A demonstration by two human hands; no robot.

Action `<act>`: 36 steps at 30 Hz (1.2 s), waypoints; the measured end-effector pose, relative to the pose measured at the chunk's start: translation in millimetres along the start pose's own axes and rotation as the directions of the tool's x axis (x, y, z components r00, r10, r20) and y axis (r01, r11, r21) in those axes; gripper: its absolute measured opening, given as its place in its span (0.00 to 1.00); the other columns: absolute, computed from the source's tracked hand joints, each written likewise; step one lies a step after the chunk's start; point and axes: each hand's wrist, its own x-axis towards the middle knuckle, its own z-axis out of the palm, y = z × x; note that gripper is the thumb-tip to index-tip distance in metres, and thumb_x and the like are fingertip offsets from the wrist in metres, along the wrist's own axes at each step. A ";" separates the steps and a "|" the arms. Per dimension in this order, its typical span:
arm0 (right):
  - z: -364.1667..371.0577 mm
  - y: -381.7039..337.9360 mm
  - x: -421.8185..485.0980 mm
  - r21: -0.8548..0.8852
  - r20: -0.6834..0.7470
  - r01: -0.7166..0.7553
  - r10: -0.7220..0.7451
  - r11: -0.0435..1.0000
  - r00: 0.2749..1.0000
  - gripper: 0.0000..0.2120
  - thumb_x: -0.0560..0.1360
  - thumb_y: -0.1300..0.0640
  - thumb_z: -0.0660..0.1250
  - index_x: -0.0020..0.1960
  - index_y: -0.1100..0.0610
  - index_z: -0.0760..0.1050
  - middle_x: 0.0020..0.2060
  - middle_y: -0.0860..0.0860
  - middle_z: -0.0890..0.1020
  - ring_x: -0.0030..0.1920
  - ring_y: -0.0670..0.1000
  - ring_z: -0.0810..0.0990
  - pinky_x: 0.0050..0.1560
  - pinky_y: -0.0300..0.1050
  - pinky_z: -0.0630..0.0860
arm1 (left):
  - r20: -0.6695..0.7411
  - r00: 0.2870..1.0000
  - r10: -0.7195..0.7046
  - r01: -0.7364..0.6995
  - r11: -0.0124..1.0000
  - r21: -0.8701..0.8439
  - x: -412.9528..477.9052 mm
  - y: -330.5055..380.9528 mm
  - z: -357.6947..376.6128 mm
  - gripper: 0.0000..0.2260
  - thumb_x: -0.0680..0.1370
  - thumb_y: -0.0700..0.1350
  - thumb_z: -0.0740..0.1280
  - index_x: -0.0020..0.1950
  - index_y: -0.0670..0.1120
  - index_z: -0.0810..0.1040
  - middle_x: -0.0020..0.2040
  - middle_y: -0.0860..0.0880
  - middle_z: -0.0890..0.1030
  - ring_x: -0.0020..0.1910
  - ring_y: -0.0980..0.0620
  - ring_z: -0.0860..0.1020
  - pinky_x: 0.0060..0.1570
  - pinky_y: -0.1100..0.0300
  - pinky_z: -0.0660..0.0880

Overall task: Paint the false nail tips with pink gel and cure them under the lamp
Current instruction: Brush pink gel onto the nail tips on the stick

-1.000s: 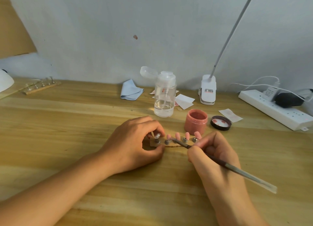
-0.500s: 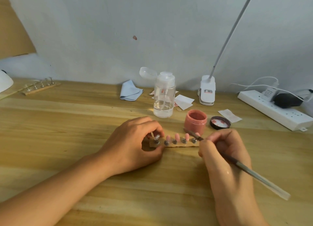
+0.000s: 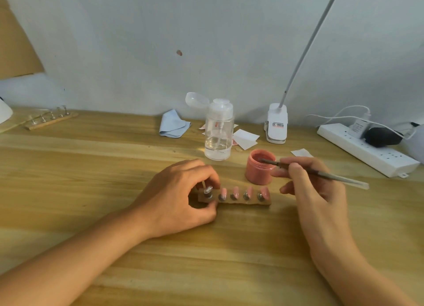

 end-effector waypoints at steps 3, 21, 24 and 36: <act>-0.4 2.6 1.5 -0.032 -0.004 -0.002 0.001 0.999 1.000 0.08 0.80 0.63 0.62 0.48 0.57 0.80 0.36 0.51 0.85 0.32 0.41 0.75 0.36 0.30 0.72 | -0.004 1.000 0.004 -0.004 1.000 0.006 0.0 1.1 0.1 0.08 0.67 0.55 0.67 0.45 0.56 0.77 0.41 0.60 0.75 0.43 0.60 0.75 0.42 0.63 0.73; 0.2 5.7 -0.9 -0.160 0.036 0.022 -0.016 0.987 0.999 0.08 0.78 0.64 0.63 0.47 0.55 0.80 0.36 0.50 0.83 0.34 0.42 0.78 0.44 0.47 0.75 | 0.000 1.000 0.014 -0.014 1.000 0.009 -0.8 2.0 -1.2 0.09 0.68 0.54 0.67 0.46 0.56 0.78 0.42 0.60 0.75 0.44 0.60 0.75 0.43 0.60 0.74; 0.9 6.0 -0.5 -0.156 0.025 0.024 -0.020 0.987 0.999 0.08 0.78 0.64 0.63 0.47 0.55 0.80 0.36 0.50 0.83 0.35 0.41 0.78 0.45 0.46 0.75 | -0.004 1.000 0.016 -0.016 1.000 0.006 -1.0 2.0 -0.8 0.09 0.68 0.55 0.67 0.46 0.56 0.78 0.42 0.60 0.76 0.43 0.60 0.76 0.42 0.61 0.74; 3.3 -17.9 -12.9 0.071 0.006 0.147 -0.148 0.987 0.989 0.05 0.76 0.66 0.67 0.44 0.58 0.79 0.35 0.45 0.85 0.32 0.39 0.80 0.35 0.30 0.74 | 0.019 0.999 -0.032 0.033 0.999 -0.037 0.8 -6.9 2.2 0.10 0.70 0.60 0.66 0.47 0.58 0.78 0.42 0.63 0.75 0.45 0.60 0.76 0.42 0.65 0.72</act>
